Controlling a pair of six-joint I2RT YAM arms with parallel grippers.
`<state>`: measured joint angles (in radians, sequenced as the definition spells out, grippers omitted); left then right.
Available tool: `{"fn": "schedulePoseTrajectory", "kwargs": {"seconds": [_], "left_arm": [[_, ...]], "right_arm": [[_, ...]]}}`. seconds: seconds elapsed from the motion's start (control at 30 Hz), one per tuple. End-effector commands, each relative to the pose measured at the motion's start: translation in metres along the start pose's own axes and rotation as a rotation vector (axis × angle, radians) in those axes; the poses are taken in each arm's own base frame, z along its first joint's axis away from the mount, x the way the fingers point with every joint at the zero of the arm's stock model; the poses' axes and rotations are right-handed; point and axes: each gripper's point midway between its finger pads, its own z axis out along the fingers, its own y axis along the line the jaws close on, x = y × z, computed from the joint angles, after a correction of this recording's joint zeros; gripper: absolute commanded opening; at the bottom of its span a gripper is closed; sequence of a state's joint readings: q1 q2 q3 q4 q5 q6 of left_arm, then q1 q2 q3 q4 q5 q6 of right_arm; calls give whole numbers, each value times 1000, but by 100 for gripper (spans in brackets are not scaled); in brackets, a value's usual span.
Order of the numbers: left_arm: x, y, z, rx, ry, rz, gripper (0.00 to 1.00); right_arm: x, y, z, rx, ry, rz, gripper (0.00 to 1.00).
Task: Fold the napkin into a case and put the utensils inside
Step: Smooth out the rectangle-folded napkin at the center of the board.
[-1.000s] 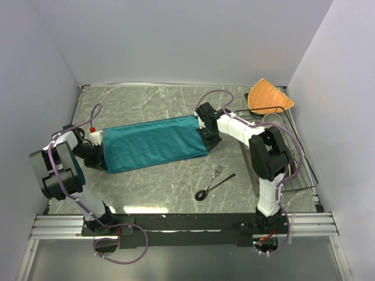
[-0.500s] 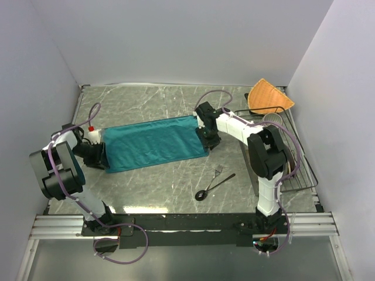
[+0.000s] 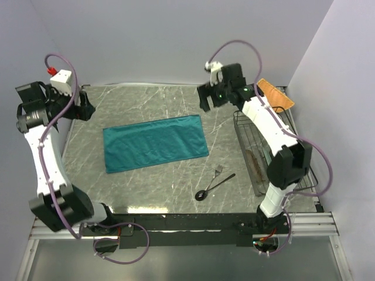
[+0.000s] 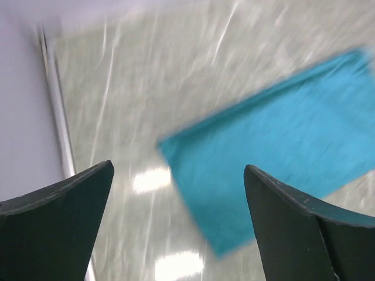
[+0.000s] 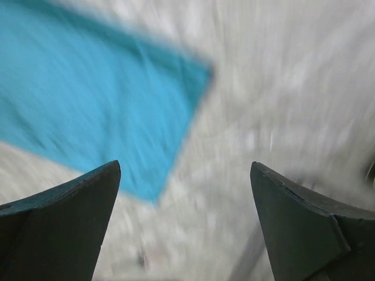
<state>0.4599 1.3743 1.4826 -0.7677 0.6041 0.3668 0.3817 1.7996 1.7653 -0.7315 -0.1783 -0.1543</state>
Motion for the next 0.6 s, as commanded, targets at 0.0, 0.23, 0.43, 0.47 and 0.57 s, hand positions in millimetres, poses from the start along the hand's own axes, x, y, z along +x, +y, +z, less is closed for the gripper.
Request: {"fn": "schedulePoseTrajectory", "kwargs": {"seconds": [0.0, 0.23, 0.43, 0.47, 0.57], "left_arm": [[-49, -48, -7, 200, -309, -13, 99], [-18, -98, 66, 389, -165, -423, 99], [33, -144, 141, 500, -83, -653, 99], [40, -149, 148, 512, -59, -682, 99], [55, -163, 178, 537, -28, -738, 99]], "right_arm": [[-117, 39, -34, -178, -477, -58, 100], [-131, 117, 2, -779, -360, 317, 100], [-95, 164, 69, -888, -222, 519, 100], [-86, 168, 83, -882, -196, 539, 100], [-69, 180, 113, -877, -158, 594, 100]]}}
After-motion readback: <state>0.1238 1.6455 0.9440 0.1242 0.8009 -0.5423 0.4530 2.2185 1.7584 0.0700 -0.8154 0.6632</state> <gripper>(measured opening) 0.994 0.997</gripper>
